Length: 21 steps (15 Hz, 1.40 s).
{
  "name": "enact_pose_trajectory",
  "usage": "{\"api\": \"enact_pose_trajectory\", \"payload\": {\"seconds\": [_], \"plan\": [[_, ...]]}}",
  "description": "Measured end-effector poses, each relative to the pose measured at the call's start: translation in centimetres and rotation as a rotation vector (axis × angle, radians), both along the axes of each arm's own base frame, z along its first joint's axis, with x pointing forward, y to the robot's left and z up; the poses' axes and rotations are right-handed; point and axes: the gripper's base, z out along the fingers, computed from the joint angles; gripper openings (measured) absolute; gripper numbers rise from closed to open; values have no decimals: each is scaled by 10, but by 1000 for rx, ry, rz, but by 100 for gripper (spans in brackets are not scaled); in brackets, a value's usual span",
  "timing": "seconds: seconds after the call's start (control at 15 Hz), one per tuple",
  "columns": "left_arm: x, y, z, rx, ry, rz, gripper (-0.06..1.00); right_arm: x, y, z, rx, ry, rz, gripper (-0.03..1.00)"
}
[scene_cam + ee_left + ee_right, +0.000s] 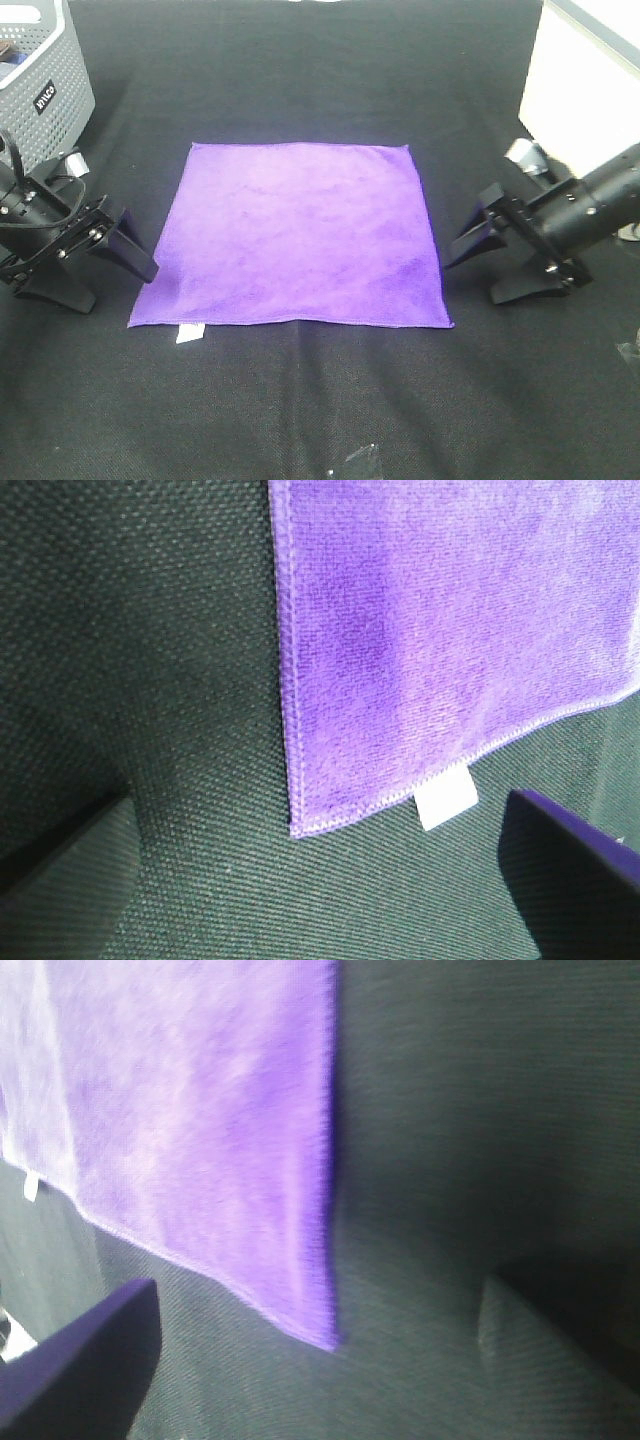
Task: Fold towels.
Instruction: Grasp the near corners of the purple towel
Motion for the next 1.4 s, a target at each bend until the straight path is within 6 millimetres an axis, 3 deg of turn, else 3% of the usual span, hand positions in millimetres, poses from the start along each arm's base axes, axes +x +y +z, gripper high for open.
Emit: {"api": "enact_pose_trajectory", "payload": {"seconds": [0.53,0.67,0.8,1.07,1.27,1.4], "plan": [[0,0,-1,0,4,0,89,0,5,0,-7,-3,6,82],[-1,-8,-2,11,1,-36,89,1,8,-1,-19,-9,15,80],[-4,-30,-2,13,-5,-89,87,1,24,-3,-36,-22,51,76],[2,-67,-9,-10,34,-124,72,-3,72,-13,-30,-21,139,67],[8,-83,-15,-19,80,-130,60,-1,74,-14,-35,-10,133,57],[9,-82,-19,-3,80,-129,39,0,73,-17,-52,-12,133,39]]}}
